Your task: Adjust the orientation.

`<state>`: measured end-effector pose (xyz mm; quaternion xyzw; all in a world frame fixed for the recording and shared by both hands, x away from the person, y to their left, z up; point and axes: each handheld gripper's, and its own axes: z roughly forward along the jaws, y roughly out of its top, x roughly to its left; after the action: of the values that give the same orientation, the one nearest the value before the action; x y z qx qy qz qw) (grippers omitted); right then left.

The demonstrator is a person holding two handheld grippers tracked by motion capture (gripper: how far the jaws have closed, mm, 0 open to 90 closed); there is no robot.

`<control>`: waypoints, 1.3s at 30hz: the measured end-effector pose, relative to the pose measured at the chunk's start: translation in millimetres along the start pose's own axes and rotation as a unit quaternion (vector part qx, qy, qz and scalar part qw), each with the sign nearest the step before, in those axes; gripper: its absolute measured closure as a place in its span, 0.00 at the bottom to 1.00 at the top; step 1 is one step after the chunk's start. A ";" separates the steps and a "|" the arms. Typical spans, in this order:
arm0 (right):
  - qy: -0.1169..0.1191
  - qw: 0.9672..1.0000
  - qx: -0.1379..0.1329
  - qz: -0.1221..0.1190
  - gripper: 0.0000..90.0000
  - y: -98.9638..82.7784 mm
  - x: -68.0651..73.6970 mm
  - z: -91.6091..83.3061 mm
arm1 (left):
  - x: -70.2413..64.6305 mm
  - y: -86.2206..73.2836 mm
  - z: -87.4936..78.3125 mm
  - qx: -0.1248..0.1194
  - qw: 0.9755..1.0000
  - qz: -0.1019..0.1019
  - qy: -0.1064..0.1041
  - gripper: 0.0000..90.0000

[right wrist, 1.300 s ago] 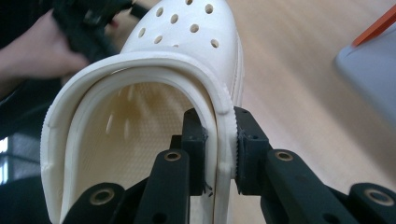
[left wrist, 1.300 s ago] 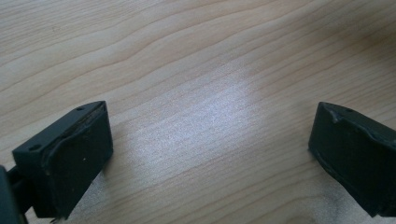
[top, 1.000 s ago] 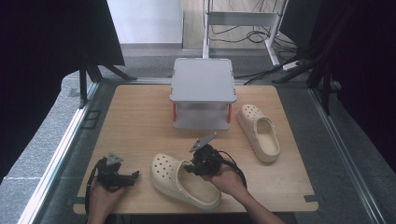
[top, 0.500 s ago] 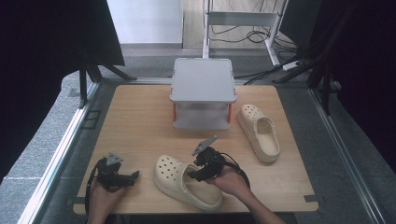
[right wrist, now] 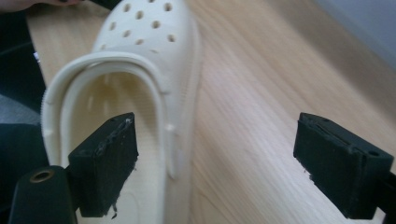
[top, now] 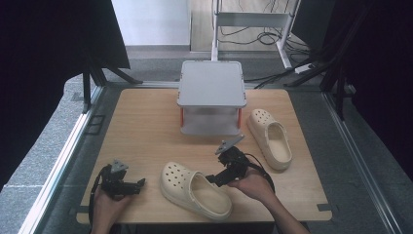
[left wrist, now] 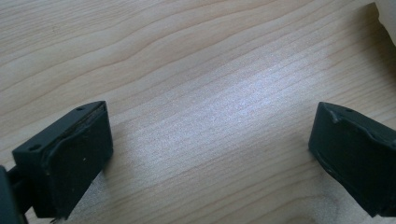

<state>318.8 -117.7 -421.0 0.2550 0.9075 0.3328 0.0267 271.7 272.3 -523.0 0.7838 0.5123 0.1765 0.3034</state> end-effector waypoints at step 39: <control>-0.142 0.980 -0.014 0.141 0.03 -56.6 -115.1 -74.8 | 0.0 -0.1 0.1 0.000 1.000 0.001 0.001 0.00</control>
<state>377.3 -253.9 -411.8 0.4248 0.8446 0.3064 0.1111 271.7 272.3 -523.2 0.7840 0.5117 0.1774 0.3033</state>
